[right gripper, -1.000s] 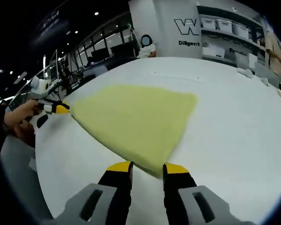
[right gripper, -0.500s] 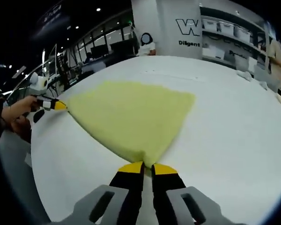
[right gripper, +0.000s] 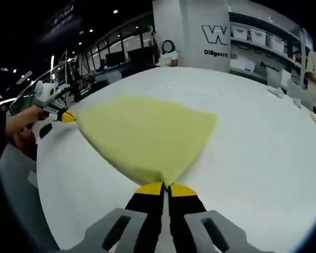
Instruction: Fold the garment on the visible template until the final outline fits inside the template.
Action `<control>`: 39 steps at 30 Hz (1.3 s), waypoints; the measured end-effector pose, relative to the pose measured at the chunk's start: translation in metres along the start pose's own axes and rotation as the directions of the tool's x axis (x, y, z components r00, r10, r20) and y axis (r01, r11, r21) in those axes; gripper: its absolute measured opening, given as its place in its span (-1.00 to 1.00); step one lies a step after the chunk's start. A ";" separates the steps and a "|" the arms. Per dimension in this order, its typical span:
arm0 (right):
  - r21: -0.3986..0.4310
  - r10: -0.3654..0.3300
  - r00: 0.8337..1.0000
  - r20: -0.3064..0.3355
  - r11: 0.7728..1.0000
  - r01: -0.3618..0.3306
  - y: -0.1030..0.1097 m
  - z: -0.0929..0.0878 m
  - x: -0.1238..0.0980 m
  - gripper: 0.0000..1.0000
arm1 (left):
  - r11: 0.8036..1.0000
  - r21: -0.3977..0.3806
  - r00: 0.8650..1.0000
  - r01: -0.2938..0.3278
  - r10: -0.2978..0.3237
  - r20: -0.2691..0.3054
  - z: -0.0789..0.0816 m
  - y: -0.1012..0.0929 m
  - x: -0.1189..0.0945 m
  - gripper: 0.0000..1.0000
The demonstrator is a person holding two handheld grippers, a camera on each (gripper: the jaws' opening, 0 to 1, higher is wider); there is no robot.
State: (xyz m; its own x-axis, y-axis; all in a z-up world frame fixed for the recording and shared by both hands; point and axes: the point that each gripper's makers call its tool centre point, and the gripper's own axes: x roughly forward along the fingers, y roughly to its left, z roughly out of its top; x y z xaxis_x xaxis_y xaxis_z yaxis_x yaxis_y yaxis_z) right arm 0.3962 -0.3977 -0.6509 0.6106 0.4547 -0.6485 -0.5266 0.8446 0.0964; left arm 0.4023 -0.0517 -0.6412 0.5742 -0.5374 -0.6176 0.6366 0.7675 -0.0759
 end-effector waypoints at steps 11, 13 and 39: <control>0.043 -0.001 1.000 -0.022 0.999 0.002 -0.001 -0.009 0.001 -1.00 | 0.937 0.312 0.985 0.160 -0.133 -0.106 -0.014 -0.014 0.001 -1.00; 0.049 0.001 1.000 -0.027 0.999 0.001 0.000 -0.010 0.002 -1.00 | 0.930 0.330 0.985 0.160 -0.127 -0.120 -0.018 -0.013 0.002 -1.00; 0.104 0.005 1.000 -0.001 0.995 -0.005 0.007 -0.009 -0.001 -0.83 | 0.990 -0.139 1.000 0.005 -0.006 -0.008 -0.024 -0.014 0.002 -0.69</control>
State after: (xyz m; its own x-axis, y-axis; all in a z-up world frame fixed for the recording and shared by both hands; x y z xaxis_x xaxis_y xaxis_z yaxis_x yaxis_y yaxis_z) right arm 0.3869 -0.3951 -0.6564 0.6075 0.4588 -0.6485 -0.4651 0.8672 0.1778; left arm 0.3818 -0.0554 -0.6600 0.5666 -0.5391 -0.6232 0.5614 0.8061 -0.1869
